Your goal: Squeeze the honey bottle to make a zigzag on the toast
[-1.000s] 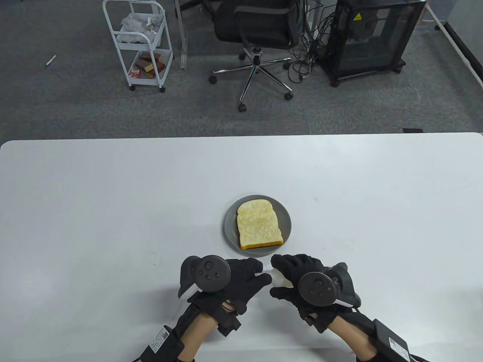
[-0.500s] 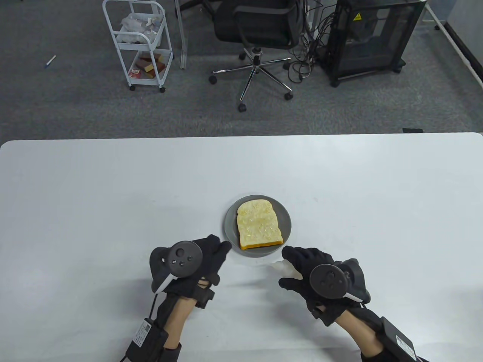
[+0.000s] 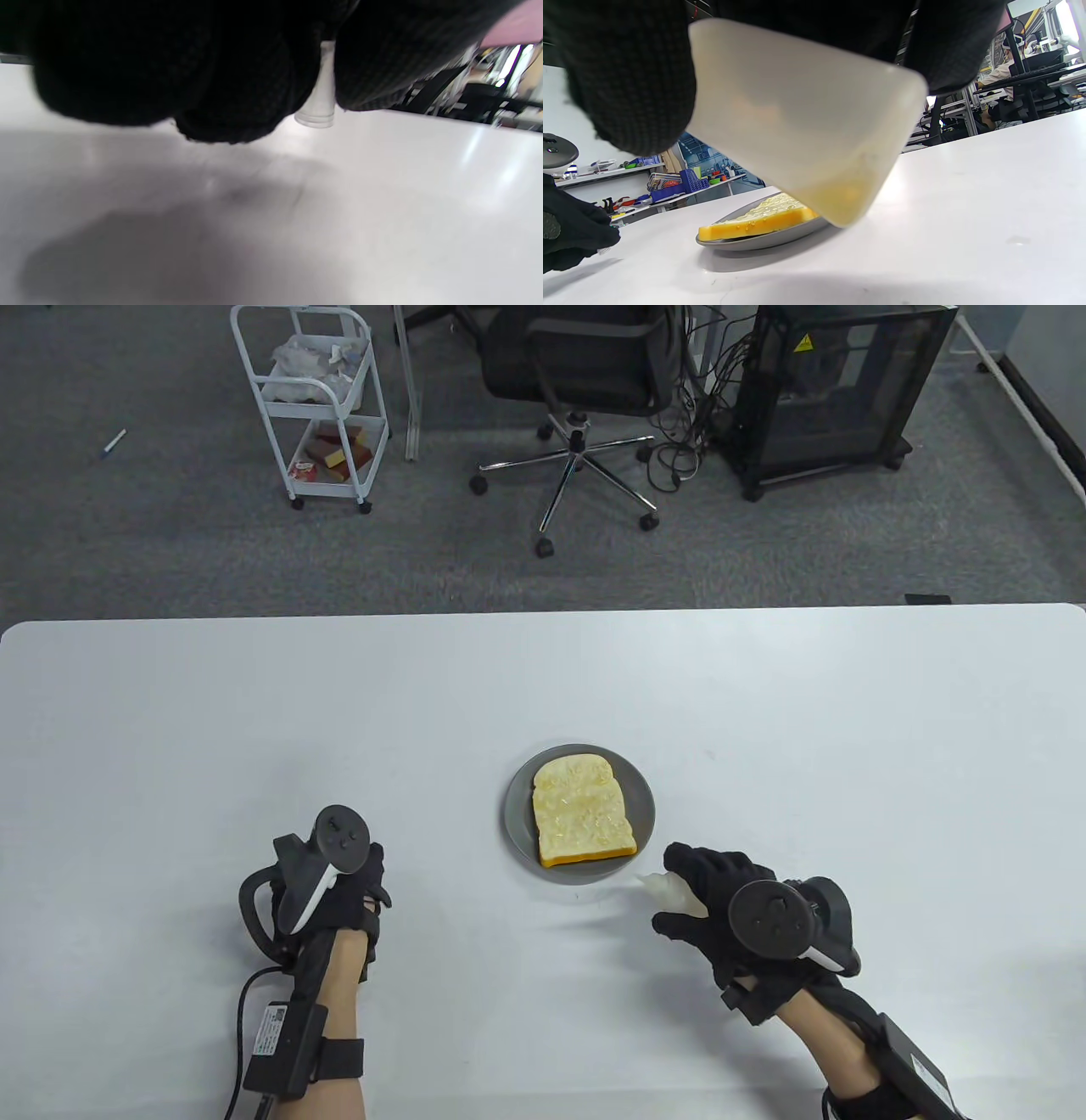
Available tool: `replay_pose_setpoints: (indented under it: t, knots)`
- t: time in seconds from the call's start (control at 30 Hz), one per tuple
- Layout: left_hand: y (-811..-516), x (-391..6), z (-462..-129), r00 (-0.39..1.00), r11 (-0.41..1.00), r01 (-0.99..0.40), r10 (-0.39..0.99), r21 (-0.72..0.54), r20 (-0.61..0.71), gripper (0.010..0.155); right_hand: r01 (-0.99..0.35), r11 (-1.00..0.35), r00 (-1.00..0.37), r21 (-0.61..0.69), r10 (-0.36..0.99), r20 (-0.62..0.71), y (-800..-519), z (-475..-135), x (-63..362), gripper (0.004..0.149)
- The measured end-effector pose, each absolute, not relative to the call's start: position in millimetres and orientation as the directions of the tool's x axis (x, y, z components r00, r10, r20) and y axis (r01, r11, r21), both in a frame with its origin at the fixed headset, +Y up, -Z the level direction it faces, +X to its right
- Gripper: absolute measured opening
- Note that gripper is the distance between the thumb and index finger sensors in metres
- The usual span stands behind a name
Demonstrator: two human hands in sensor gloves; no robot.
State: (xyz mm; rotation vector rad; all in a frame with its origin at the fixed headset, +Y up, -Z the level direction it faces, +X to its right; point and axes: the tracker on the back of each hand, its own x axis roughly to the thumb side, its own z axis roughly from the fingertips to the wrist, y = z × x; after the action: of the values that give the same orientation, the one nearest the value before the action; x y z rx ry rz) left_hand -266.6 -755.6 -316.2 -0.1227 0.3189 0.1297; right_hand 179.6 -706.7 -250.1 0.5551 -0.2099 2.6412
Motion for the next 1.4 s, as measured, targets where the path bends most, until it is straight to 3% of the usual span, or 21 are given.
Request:
replay_pose_setpoints:
  t: [0.2,0.4,0.63,0.77,0.87,0.97,1.03,1.13,1.4]
  knots:
    - [-766.9,-265.3,-319.9,0.942,0.973,-0.119,0.048,-0.199,-0.333,0.046,-0.433,-0.9,-0.832,-0.052,0.377,0.407,-708.4,-251.2,180.5,0.078]
    - [-766.1,-260.3,-319.6,0.935,0.973,-0.072,-0.01,-0.219,-0.354,0.053,-0.424,-0.905,-0.836,-0.044,0.372,0.403,-708.9,-251.9,179.7,0.078]
    - [-724.3,-241.8,-301.9,0.933,0.998,-0.032,0.007,-0.062,-0.359,0.067,-0.433,-0.9,-0.831,-0.049,0.378,0.407,-707.2,-251.2,180.2,0.078]
    - [-695.9,-206.7,-282.7,0.972,0.995,-0.041,0.06,0.088,-0.226,0.067,-0.45,-0.892,-0.816,-0.04,0.393,0.425,-705.9,-248.8,176.1,0.078]
    - [-685.9,-170.9,-269.7,0.959,0.948,-0.281,0.273,0.148,0.072,0.066,-0.453,-0.891,-0.803,-0.033,0.391,0.449,-705.2,-245.1,169.1,0.078]
    - [-687.4,-137.9,-261.2,0.785,0.83,-0.557,0.524,0.008,0.33,0.072,-0.45,-0.893,-0.785,-0.014,0.389,0.482,-706.1,-240.7,158.2,0.078]
    - [-692.7,-121.3,-257.2,0.674,0.755,-0.644,0.635,-0.12,0.378,0.078,-0.435,-0.9,-0.781,-0.01,0.372,0.501,-706.8,-237.2,150.7,0.078]
    - [-701.0,-103.8,-253.1,0.581,0.695,-0.677,0.707,-0.243,0.403,0.081,-0.42,-0.908,-0.772,0.002,0.359,0.525,-707.8,-232.7,140.6,0.079]
    - [-723.2,-85.9,-253.0,0.525,0.655,-0.674,0.75,-0.342,0.404,0.066,-0.398,-0.917,-0.765,0.018,0.342,0.546,-709.1,-226.3,129.6,0.08]
